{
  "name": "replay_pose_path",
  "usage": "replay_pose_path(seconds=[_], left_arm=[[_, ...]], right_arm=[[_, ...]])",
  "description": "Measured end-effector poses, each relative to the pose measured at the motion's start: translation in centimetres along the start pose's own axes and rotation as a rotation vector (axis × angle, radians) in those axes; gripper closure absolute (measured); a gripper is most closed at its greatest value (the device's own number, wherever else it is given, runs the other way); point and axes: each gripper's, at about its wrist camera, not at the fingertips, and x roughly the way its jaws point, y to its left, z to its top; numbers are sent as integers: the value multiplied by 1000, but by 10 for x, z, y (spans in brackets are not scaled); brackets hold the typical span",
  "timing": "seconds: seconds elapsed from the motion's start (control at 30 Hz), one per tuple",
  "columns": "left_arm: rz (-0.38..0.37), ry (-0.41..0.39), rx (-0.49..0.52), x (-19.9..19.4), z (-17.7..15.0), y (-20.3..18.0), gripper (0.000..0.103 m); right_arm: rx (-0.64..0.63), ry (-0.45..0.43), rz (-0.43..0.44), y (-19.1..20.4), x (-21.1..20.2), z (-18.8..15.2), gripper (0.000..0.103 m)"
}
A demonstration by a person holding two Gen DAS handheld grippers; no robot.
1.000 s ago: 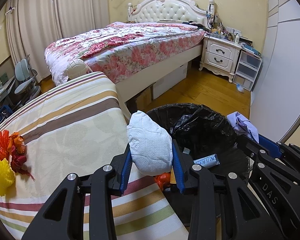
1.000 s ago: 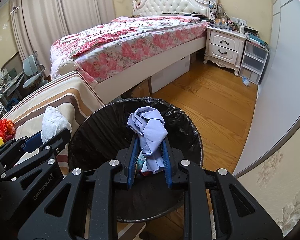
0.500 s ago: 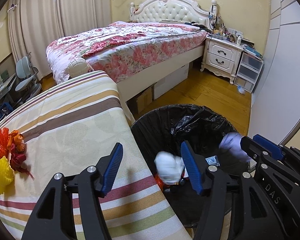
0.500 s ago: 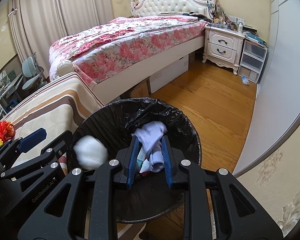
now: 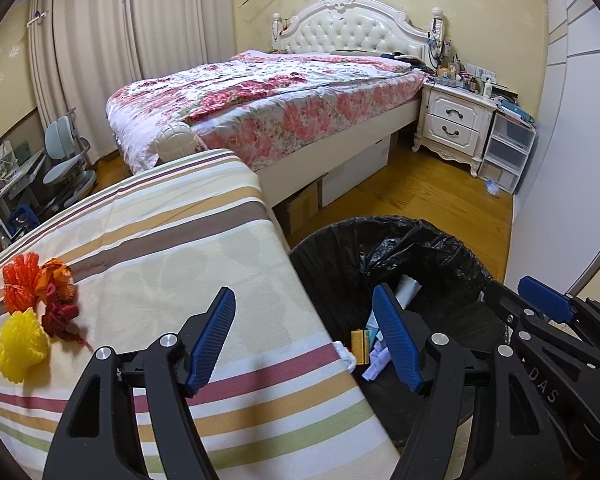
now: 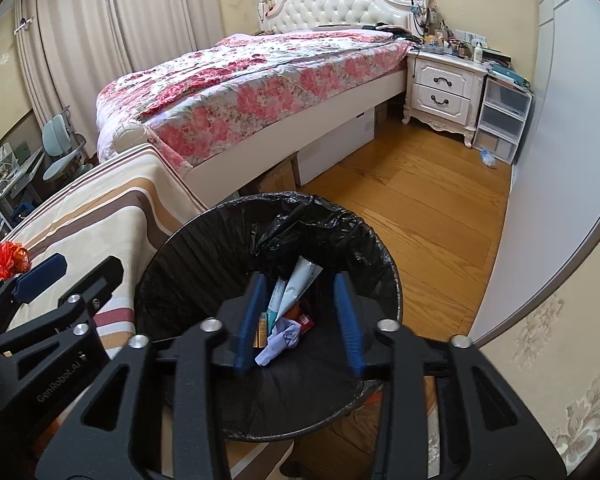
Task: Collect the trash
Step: 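Move both grippers back over the bed toward the foam nets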
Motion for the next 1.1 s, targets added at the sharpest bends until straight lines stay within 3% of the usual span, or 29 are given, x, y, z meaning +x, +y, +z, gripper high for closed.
replay_pose_path(seconds=[0.47, 0.73, 1.1], left_arm=[[104, 28, -104, -26, -28, 74, 32], [176, 43, -166, -43, -54, 118, 32], [280, 48, -268, -61, -76, 183, 30]], right_arm=[[-83, 27, 93, 60, -3, -13, 57], [-172, 41, 142, 109, -8, -22, 47], [-319, 87, 200, 181, -7, -37, 45]])
